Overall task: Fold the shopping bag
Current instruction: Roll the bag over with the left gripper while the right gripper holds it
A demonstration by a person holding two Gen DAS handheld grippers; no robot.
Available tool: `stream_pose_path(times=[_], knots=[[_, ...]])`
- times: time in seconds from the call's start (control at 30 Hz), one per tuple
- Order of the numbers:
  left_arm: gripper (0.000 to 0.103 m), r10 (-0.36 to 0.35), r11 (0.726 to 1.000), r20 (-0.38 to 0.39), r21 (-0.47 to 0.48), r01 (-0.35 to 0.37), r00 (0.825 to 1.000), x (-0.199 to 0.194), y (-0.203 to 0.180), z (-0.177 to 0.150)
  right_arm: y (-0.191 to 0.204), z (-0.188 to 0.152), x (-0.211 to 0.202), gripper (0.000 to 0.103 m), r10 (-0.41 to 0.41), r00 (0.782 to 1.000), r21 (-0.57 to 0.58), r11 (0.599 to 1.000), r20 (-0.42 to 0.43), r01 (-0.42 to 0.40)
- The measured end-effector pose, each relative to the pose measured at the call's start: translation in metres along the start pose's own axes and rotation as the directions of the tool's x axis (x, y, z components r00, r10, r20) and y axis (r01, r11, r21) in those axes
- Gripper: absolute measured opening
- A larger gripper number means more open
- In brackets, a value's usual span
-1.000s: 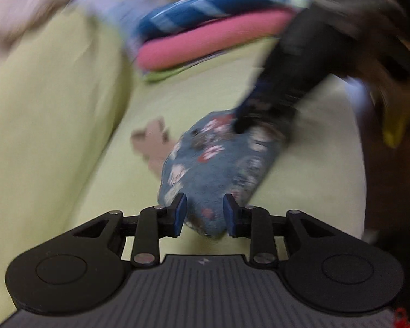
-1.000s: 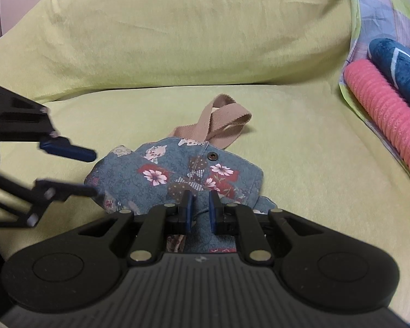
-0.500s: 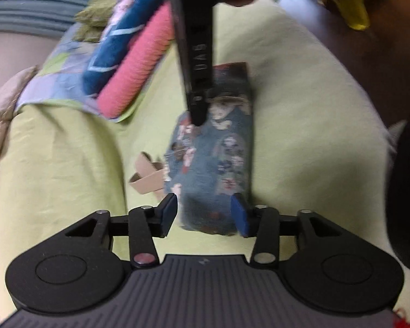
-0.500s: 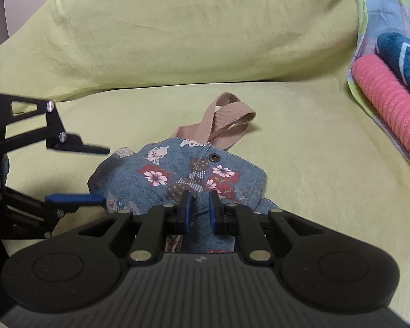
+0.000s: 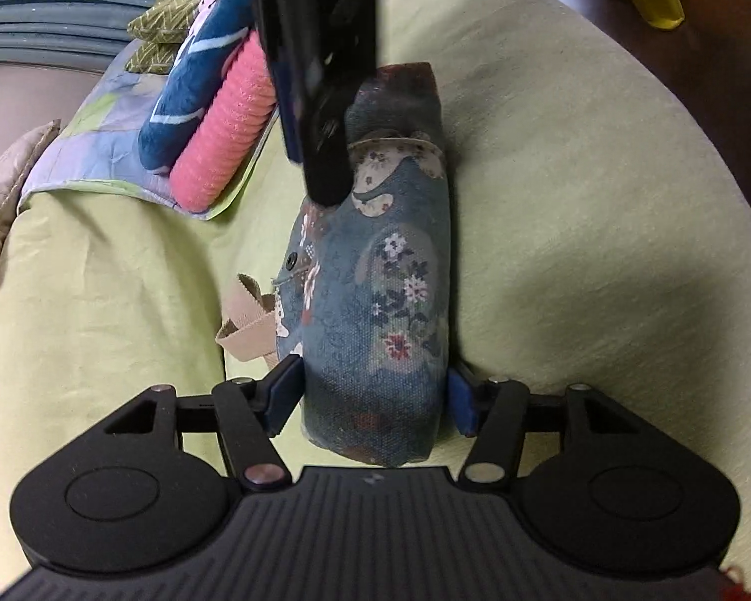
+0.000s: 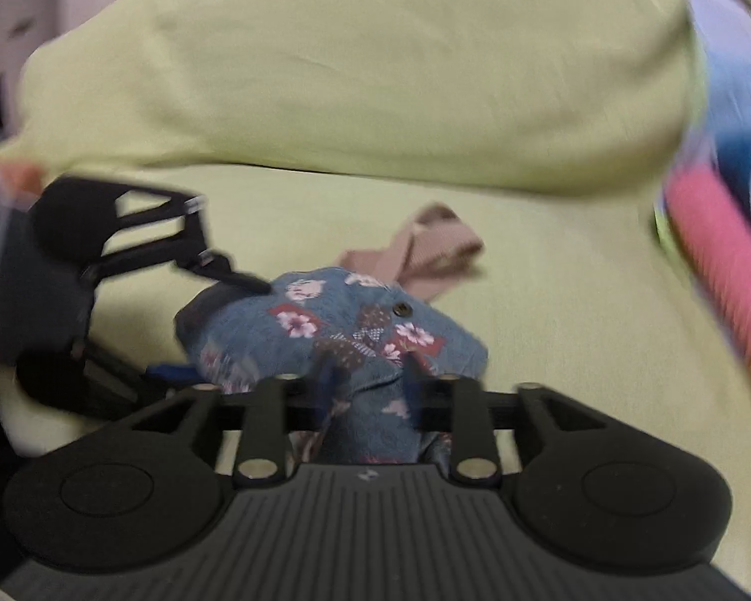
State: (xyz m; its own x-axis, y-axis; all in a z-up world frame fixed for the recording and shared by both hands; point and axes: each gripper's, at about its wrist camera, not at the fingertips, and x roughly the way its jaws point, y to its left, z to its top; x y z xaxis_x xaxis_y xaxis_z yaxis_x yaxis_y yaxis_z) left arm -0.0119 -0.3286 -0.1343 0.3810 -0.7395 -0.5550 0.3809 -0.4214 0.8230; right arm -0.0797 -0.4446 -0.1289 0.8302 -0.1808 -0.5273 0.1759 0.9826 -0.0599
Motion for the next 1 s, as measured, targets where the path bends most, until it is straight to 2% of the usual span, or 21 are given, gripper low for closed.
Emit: stream_pose_path(times=[0.03, 0.1, 0.13, 0.2, 0.27, 0.33, 0.37, 0.47, 0.5, 0.63, 0.77, 0.83, 0.87, 1.0], knots=[[0.06, -0.005, 1.0, 0.0, -0.01, 0.005, 1.0, 0.0, 0.001, 0.0, 0.002, -0.002, -0.008, 0.049, 0.022, 1.0, -0.063, 0.998, 0.012, -0.021], [0.06, -0.011, 1.0, 0.008, -0.022, 0.011, 1.0, 0.0, 0.005, -0.002, 0.011, -0.011, -0.021, 0.055, 0.022, 0.999, -0.246, 0.969, 0.032, -0.013], [0.06, -0.013, 1.0, 0.011, -0.024, 0.013, 1.0, -0.001, 0.006, -0.003, 0.017, -0.019, -0.023, 0.055, 0.008, 0.999, -0.352, 0.936, 0.031, 0.004], [0.06, -0.02, 0.999, 0.018, -0.034, 0.021, 1.0, -0.003, 0.008, -0.004, 0.028, -0.038, -0.022, 0.055, -0.037, 0.997, -0.554, 0.83, 0.062, 0.065], [0.06, -0.029, 0.999, 0.025, -0.045, 0.031, 0.999, -0.004, 0.011, -0.006, 0.038, -0.06, -0.017, 0.056, -0.08, 0.989, -0.72, 0.679, 0.122, 0.143], [0.06, -0.039, 0.997, 0.033, -0.058, 0.041, 0.999, -0.004, 0.014, -0.008, 0.042, -0.073, -0.009, 0.062, -0.072, 0.98, -0.808, 0.558, 0.183, 0.192], [0.06, -0.044, 0.997, 0.037, -0.065, 0.047, 0.998, -0.003, 0.015, -0.008, 0.044, -0.079, -0.005, 0.061, -0.064, 0.976, -0.84, 0.498, 0.21, 0.214], [0.061, -0.062, 0.994, 0.05, -0.089, 0.066, 0.997, -0.001, 0.021, -0.01, 0.045, -0.086, 0.012, 0.058, -0.057, 0.971, -0.882, 0.409, 0.231, 0.234], [0.061, -0.07, 0.992, 0.056, -0.101, 0.075, 0.996, 0.0, 0.023, -0.012, 0.043, -0.084, 0.015, 0.058, -0.04, 0.972, -0.882, 0.413, 0.23, 0.225], [0.061, -0.12, 0.98, 0.08, -0.148, 0.131, 0.99, 0.004, 0.034, -0.016, 0.03, -0.068, 0.022, 0.053, 0.007, 0.988, -0.841, 0.525, 0.156, 0.129], [0.062, -0.2, 0.952, 0.093, -0.217, 0.216, 0.975, 0.007, 0.052, -0.019, 0.014, -0.03, 0.028, 0.052, 0.039, 0.999, -0.667, 0.745, 0.006, -0.025], [0.062, -0.226, 0.938, 0.099, -0.247, 0.244, 0.969, 0.008, 0.058, -0.021, 0.008, -0.014, 0.03, 0.052, 0.056, 0.997, -0.579, 0.812, -0.051, -0.075], [0.062, -0.235, 0.931, 0.101, -0.261, 0.254, 0.967, 0.007, 0.06, -0.02, 0.006, -0.006, 0.03, 0.052, 0.065, 0.995, -0.535, 0.839, -0.078, -0.097], [0.062, -0.292, 0.901, 0.119, -0.298, 0.314, 0.949, -0.01, 0.06, -0.02, 0.006, 0.01, 0.021, 0.051, 0.113, 0.98, -0.429, 0.886, -0.164, -0.174]])
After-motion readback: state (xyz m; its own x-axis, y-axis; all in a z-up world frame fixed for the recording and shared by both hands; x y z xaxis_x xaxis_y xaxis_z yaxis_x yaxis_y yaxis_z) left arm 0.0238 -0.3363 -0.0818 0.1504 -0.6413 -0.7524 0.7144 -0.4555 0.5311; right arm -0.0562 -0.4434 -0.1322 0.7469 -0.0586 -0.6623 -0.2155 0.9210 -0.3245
